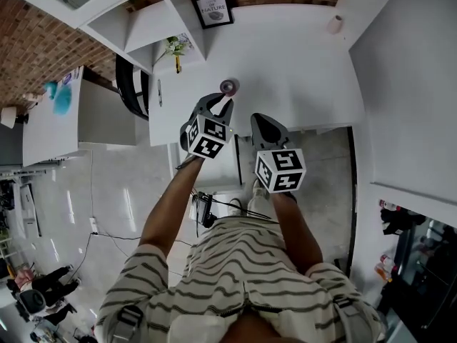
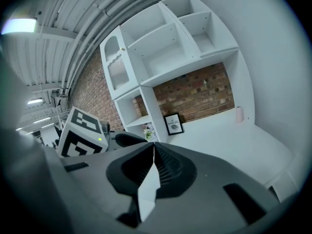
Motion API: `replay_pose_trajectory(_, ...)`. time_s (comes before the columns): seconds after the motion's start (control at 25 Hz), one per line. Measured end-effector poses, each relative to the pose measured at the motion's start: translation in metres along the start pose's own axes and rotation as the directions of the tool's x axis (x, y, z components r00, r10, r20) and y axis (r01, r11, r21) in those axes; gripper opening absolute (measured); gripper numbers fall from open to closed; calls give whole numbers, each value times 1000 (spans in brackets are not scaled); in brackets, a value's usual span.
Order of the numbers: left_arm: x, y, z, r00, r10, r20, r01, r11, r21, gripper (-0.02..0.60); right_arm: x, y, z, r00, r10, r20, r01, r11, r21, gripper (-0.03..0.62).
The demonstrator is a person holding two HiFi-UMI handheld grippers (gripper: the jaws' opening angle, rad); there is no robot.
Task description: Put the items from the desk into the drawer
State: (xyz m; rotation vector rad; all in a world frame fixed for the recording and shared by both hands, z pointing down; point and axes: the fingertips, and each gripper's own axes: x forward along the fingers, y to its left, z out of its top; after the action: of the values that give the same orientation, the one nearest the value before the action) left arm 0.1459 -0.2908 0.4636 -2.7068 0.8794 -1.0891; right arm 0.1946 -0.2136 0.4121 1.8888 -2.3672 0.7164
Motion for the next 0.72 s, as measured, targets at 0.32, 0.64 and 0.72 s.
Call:
replay_pose_trajectory(0.32,32,3,-23,993,-79,-83,90,986,140,89,2,-8,-7,1000,-13,-1,13,1000,22,12)
replay_pose_trajectory(0.64,58,1,-46,977,-148,-155,184,949,255,113,2,-15,-13,1000,-26,-9,26,999,38,12)
replay_pose_trajectory(0.72,64,2,-50,974,-150,-173,195,938,287,119,1,-18,-14,999,-30,-12,31,999,39,12)
